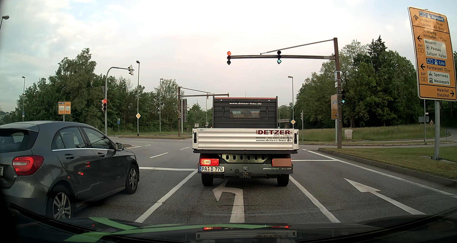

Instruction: Follow the waypoints while adhering to traffic rules and regulations

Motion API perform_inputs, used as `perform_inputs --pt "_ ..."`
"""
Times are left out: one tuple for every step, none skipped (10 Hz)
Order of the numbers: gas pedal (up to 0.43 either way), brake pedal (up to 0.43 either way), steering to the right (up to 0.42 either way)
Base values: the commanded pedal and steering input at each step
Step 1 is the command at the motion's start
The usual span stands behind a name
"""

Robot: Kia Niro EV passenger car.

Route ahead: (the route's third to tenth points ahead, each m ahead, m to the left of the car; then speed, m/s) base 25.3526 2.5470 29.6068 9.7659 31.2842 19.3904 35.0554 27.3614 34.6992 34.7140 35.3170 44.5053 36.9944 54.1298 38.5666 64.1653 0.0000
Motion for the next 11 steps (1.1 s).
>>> perform_inputs --pt "0.000 0.317 -0.010" --pt "0.000 0.317 -0.010" --pt "0.000 0.317 -0.010" --pt "0.000 0.317 -0.010" --pt "0.000 0.317 -0.010" --pt "0.000 0.317 -0.010" --pt "0.000 0.317 -0.011" --pt "0.000 0.317 -0.011" --pt "0.000 0.317 -0.012" --pt "0.000 0.311 -0.011" --pt "0.000 0.317 -0.012"
